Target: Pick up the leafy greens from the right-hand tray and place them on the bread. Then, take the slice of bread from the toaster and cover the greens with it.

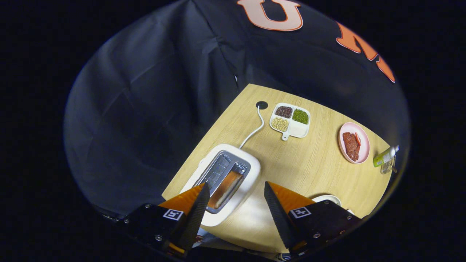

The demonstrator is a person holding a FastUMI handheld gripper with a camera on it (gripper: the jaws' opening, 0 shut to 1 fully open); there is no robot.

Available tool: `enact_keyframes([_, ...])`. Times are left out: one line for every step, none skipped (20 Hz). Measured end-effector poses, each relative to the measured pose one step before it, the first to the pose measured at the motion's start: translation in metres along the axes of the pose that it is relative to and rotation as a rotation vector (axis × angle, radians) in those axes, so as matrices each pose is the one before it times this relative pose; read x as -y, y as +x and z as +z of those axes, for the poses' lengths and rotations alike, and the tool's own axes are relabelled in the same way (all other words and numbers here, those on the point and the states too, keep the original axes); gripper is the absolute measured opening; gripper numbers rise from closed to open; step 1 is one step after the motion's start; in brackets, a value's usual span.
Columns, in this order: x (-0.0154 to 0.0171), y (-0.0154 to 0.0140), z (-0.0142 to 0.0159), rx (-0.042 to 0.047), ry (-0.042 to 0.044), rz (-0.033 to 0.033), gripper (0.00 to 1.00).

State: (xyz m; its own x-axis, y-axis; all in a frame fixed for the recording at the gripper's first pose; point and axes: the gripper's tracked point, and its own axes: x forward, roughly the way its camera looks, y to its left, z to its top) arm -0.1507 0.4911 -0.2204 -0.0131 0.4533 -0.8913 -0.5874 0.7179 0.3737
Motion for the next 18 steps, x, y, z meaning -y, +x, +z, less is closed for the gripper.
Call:
enact_keyframes([-0.00591,0.00613,-0.00453,-0.03469,0.02124,-0.00603,0.90])
enact_keyframes([-0.00173,0.00646,-0.00090,-0.02296,0.01581,-0.01462,0.89])
enact_keyframes([-0.00045,0.00611,0.00110,-0.01072,0.00026,-0.02161,0.87])
enact_keyframes([0.00172,0.00632,-0.00078,-0.01033,0.00145,-0.02191,0.86])
enact_keyframes([-0.00354,0.00492,-0.00219,-0.01440,0.00819,-0.01235,0.82])
enact_keyframes([-0.00224,0.00432,-0.00100,-0.01908,0.01802,-0.01001,0.80])
enact_keyframes([-0.00194,0.00289,-0.00265,-0.02000,0.02061,-0.01381,0.75])
enact_keyframes([0.00334,0.00432,0.00014,-0.00669,0.01211,-0.02711,0.73])
enact_keyframes([0.00187,0.00472,0.00203,0.00171,0.00160,-0.02397,0.70])
enact_keyframes([0.00317,0.00283,-0.00004,-0.00912,0.00453,-0.02263,0.67])
enact_keyframes([-0.00454,0.00355,-0.00399,-0.01367,0.01317,-0.00925,0.60])
enact_keyframes([0.00017,0.00353,-0.00390,-0.02336,0.01584,-0.01465,0.53])
enact_keyframes([-0.00014,0.00203,-0.00782,-0.03325,0.01657,-0.01276,0.46])
enact_keyframes([-0.00039,0.00460,0.00328,0.01022,0.01933,0.00018,0.39])
enact_keyframes([-0.00319,-0.00227,0.00099,-0.00426,0.01145,0.00285,0.28])
enact_keyframes([-0.00002,-0.00039,0.00169,0.00593,0.00599,0.00624,0.21])
enact_keyframes([-0.00059,0.00018,-0.00048,0.00585,0.00574,0.00988,0.17])
enact_keyframes([-0.00129,-0.00164,0.00064,0.00988,0.01922,0.02194,0.17])
